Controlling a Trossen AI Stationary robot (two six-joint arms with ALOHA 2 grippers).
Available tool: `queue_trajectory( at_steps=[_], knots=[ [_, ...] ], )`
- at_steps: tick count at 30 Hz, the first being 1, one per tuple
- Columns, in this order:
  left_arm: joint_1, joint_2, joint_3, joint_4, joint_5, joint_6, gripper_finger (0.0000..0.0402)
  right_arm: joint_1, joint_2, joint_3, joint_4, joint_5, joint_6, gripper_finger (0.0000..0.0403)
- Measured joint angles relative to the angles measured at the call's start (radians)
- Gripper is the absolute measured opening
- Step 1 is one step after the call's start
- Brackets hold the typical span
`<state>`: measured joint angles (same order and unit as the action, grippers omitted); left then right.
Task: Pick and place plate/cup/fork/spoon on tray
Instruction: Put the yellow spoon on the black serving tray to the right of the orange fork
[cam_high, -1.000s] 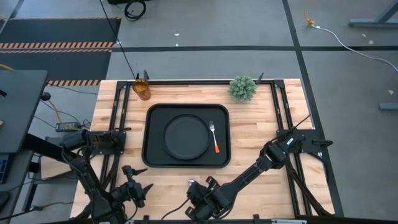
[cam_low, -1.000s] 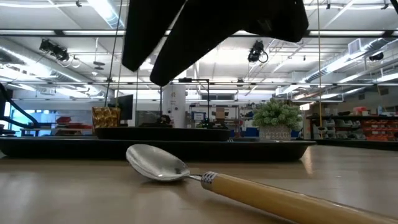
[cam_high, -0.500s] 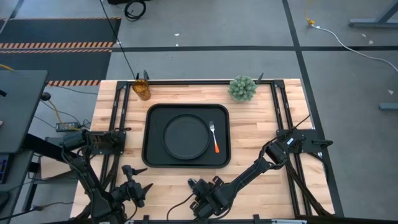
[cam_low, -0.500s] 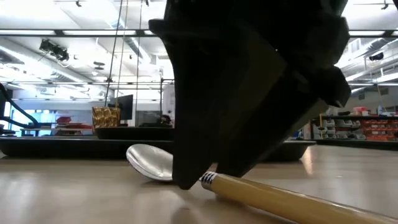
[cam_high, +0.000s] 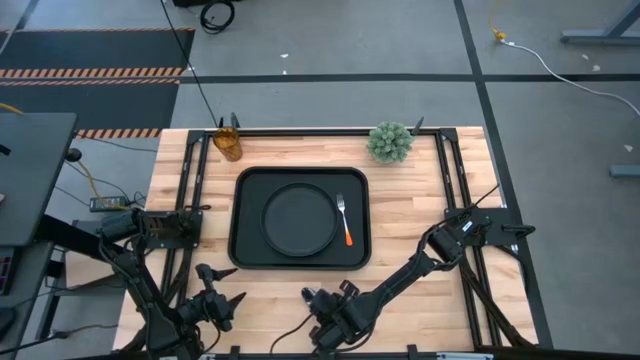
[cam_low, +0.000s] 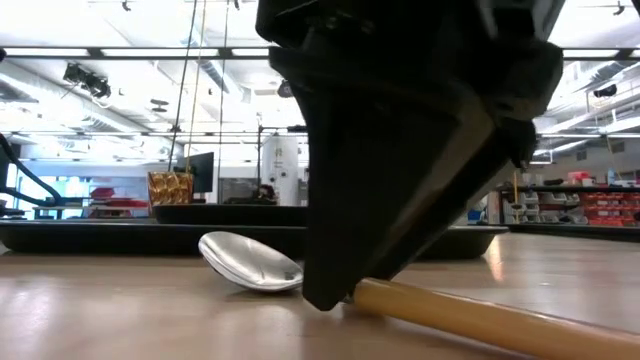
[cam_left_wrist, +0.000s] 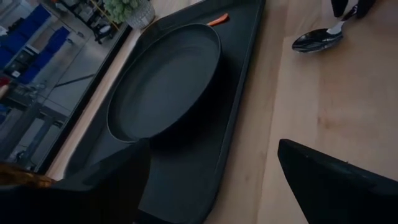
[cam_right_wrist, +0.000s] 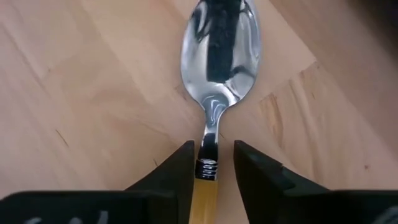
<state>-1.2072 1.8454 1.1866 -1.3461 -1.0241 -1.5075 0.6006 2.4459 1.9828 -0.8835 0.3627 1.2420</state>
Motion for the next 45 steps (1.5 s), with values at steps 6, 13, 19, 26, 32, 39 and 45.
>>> queue_trajectory(
  at_steps=[6, 13, 19, 26, 32, 39, 45],
  knots=[
    [0.0, 0.0, 0.0, -0.011, 0.0, 0.009, 0.0355, 0.004, -0.001, -0.041, 0.06, 0.019, -0.188, 0.0108],
    [0.0, 0.0, 0.0, -0.019, 0.0, 0.012, 0.0355, 0.013, 0.002, -0.044, 0.072, 0.022, -0.499, 0.0106],
    [0.0, 0.0, 0.0, -0.02, 0.0, 0.012, 0.0355, 0.011, 0.003, -0.044, 0.07, 0.018, -0.534, 0.0083],
    [0.0, 0.0, 0.0, -0.021, 0.0, 0.012, 0.0355, -0.001, 0.003, -0.039, 0.065, 0.009, -0.465, 0.0028],
    [0.0, 0.0, 0.0, -0.032, 0.0, 0.011, 0.0355, -0.007, 0.018, 0.05, -0.02, 0.155, -0.439, 0.0034],
    [0.0, 0.0, 0.0, -0.032, 0.0, 0.009, 0.0355, -0.064, -0.025, 0.168, -0.437, 0.34, -0.163, 0.0023],
    [-0.002, 0.0, 0.0, -0.032, 0.038, 0.009, 0.0355, -0.124, -0.107, 0.171, -0.631, 0.369, -0.011, 0.0005]
  ],
)
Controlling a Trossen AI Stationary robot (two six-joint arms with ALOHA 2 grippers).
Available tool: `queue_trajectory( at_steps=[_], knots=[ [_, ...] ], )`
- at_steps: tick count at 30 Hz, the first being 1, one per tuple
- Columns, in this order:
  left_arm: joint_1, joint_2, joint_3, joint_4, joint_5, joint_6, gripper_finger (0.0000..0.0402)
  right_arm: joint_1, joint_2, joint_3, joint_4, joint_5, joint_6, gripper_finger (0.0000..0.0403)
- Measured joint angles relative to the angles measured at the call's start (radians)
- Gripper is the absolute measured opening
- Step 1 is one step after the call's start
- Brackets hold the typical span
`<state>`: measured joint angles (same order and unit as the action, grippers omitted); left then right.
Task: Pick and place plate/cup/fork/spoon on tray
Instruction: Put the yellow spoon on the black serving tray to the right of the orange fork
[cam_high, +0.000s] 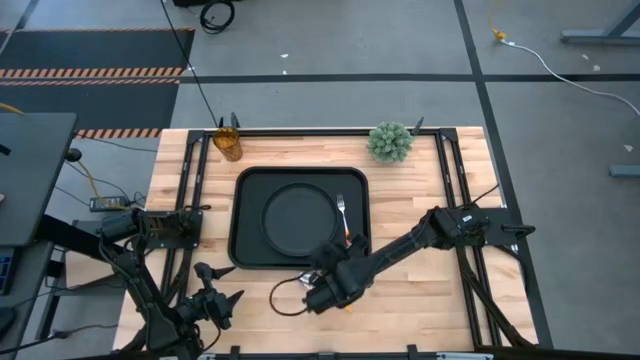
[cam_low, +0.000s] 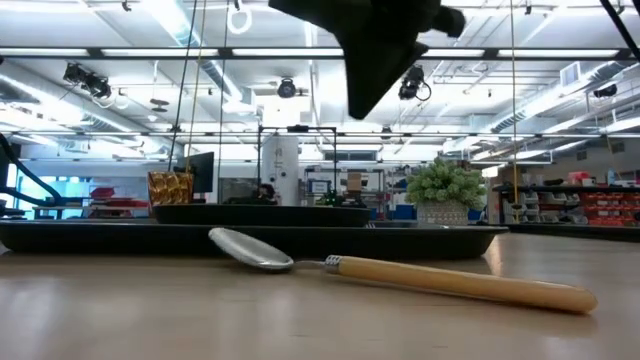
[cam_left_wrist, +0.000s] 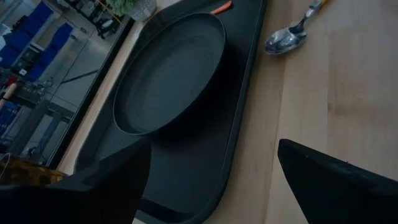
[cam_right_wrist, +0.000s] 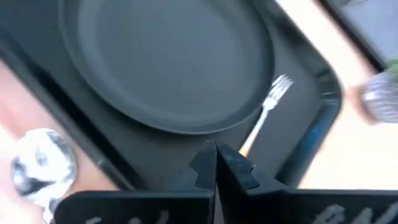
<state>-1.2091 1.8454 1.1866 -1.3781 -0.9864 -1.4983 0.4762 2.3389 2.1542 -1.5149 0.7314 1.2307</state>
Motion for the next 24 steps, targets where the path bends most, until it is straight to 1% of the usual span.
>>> queue_trajectory(
  at_steps=[2, 4, 7, 10, 13, 20, 24],
  knots=[
    [0.0, 0.0, 0.0, -0.001, 0.006, 0.0, 0.0355, -0.012, -0.01, 0.0, 0.034, -0.036, -0.032, 0.001],
    [-0.002, 0.0, 0.0, -0.004, 0.009, 0.0, 0.0355, -0.018, -0.015, 0.0, 0.1, -0.089, -0.101, 0.0015],
    [-0.002, 0.0, 0.0, -0.007, 0.015, 0.001, 0.0355, -0.006, -0.009, 0.0, 0.215, -0.175, -0.217, 0.0022],
    [-0.002, 0.0, 0.0, -0.008, 0.015, 0.002, 0.0355, 0.017, 0.02, -0.001, 0.303, -0.258, -0.276, 0.0037],
    [-0.002, 0.0, 0.0, -0.008, 0.015, 0.002, 0.0355, 0.037, 0.051, -0.003, 0.333, -0.316, -0.26, 0.0067],
    [-0.002, 0.0, 0.0, -0.008, 0.015, 0.001, 0.0355, 0.053, 0.138, -0.004, 0.356, -0.391, -0.212, 0.0166],
    [-0.002, 0.0, 0.0, -0.008, 0.015, 0.0, 0.0355, 0.051, 0.165, -0.003, 0.393, -0.423, -0.206, 0.0201]
  ],
)
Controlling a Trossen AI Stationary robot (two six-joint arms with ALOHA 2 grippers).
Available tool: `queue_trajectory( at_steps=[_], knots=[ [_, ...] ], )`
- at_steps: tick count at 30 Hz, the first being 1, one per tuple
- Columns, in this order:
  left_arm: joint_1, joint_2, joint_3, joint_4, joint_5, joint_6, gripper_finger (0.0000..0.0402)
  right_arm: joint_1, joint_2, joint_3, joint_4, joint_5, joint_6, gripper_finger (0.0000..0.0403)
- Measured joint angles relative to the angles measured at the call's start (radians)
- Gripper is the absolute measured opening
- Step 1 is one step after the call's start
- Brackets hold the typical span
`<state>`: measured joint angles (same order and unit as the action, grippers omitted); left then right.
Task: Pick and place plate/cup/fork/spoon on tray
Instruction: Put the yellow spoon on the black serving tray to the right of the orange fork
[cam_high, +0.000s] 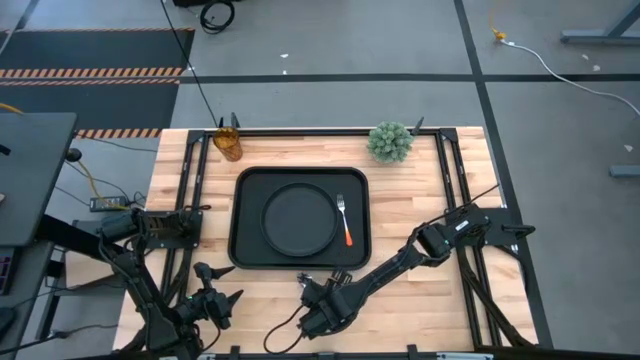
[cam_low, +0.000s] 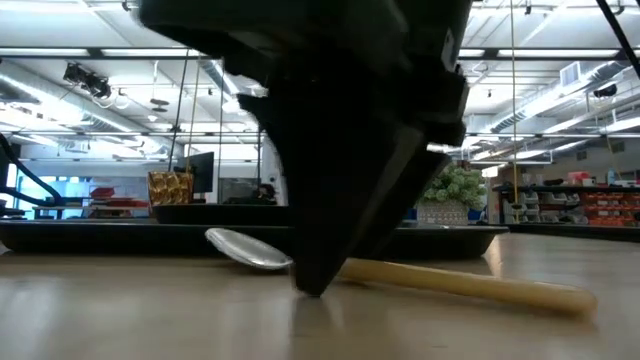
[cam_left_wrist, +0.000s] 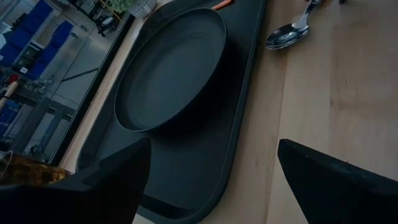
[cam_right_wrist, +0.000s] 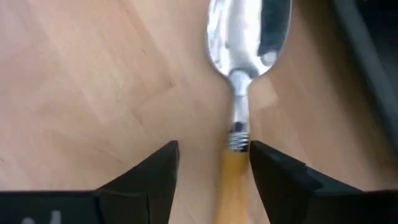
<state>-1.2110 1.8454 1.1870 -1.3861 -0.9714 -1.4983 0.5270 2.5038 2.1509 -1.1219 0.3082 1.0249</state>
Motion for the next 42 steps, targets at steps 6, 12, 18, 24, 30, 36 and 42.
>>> queue_trajectory(
  at_steps=[6, 12, 18, 24, 30, 36, 42],
  knots=[
    [0.002, 0.0, 0.0, 0.001, 0.0, 0.0, 0.0355, -0.015, -0.008, -0.016, 0.02, -0.02, 0.013, 0.0204],
    [0.002, 0.0, 0.0, 0.0, 0.0, 0.0, 0.0355, -0.025, -0.013, -0.016, -0.021, -0.034, 0.042, 0.0198],
    [0.002, 0.0, 0.0, 0.0, 0.0, 0.001, 0.0355, -0.036, -0.015, -0.016, -0.022, -0.117, 0.069, 0.0197],
    [0.002, 0.0, 0.0, 0.0, 0.0, 0.001, 0.0355, -0.037, -0.014, -0.02, -0.025, -0.162, 0.103, 0.0188],
    [0.002, 0.0, 0.0, 0.0, 0.0, 0.001, 0.0355, -0.038, -0.018, -0.067, -0.006, -0.224, 0.108, 0.0163],
    [0.002, 0.0, 0.0, 0.001, 0.0, 0.001, 0.0355, -0.04, -0.016, -0.071, 0.004, -0.245, 0.064, 0.0132],
    [0.002, 0.0, 0.0, 0.001, 0.0, 0.001, 0.0355, -0.052, -0.014, -0.072, 0.003, -0.26, 0.056, 0.0075]
  ],
)
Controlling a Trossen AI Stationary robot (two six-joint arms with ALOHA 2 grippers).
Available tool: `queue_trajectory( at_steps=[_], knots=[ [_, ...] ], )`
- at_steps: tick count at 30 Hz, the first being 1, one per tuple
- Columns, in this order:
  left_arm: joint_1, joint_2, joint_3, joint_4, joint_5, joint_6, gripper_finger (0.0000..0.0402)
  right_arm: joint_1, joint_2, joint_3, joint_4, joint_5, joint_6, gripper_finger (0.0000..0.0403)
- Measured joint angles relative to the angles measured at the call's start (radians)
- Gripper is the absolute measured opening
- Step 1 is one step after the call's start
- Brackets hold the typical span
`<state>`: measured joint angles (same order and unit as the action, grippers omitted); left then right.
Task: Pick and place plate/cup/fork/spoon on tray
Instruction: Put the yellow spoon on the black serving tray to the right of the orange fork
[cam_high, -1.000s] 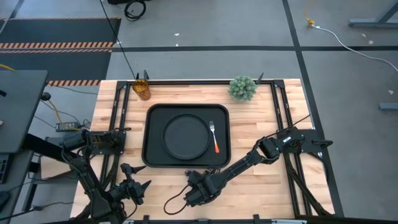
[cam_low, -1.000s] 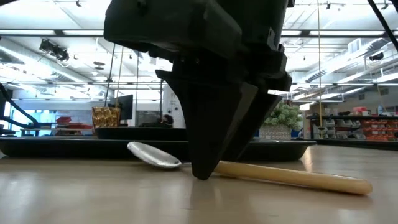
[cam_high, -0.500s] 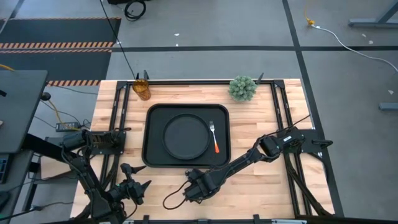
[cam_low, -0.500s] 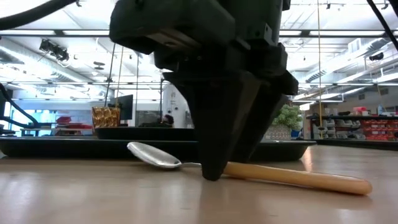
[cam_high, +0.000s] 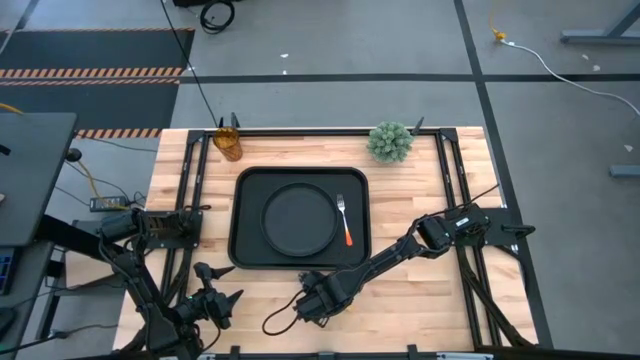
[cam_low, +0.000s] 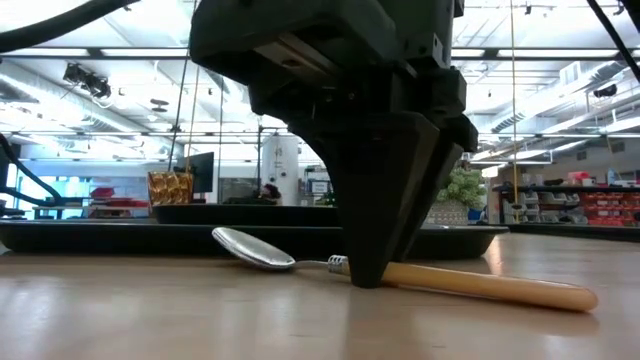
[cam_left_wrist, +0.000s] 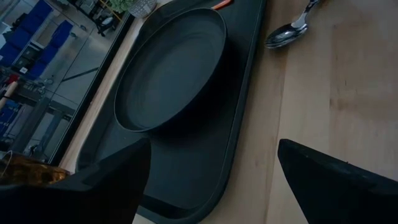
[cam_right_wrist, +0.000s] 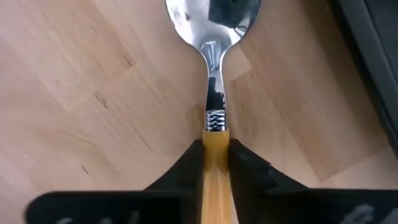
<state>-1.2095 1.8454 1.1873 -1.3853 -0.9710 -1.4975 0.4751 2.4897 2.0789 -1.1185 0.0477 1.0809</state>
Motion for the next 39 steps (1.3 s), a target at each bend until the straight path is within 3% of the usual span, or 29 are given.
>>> queue_trajectory(
  at_steps=[3, 11, 19, 28, 34, 39],
  knots=[
    [0.0, 0.0, 0.0, -0.001, 0.0, 0.0, 0.0355, -0.003, 0.0, 0.0, 0.003, 0.003, 0.006, 0.0051],
    [0.0, 0.0, 0.0, -0.012, 0.0, 0.0, 0.0355, -0.01, -0.064, -0.01, -0.002, 0.091, 0.053, 0.0051],
    [0.0, 0.0, 0.0, -0.018, 0.0, 0.0, 0.0355, -0.057, -0.253, -0.005, -0.141, 0.298, 0.076, 0.0057],
    [-0.002, 0.0, 0.0, -0.023, 0.026, 0.0, 0.0355, -0.123, -0.346, -0.005, -0.307, 0.381, 0.171, 0.0056],
    [-0.001, 0.0, 0.0, -0.022, 0.031, -0.01, 0.0355, -0.201, -0.336, -0.068, -0.405, 0.391, 0.33, 0.0056],
    [-0.001, 0.0, 0.0, -0.022, 0.079, -0.01, 0.0355, -0.276, -0.336, -0.208, -0.372, 0.297, 0.407, 0.0056]
  ],
)
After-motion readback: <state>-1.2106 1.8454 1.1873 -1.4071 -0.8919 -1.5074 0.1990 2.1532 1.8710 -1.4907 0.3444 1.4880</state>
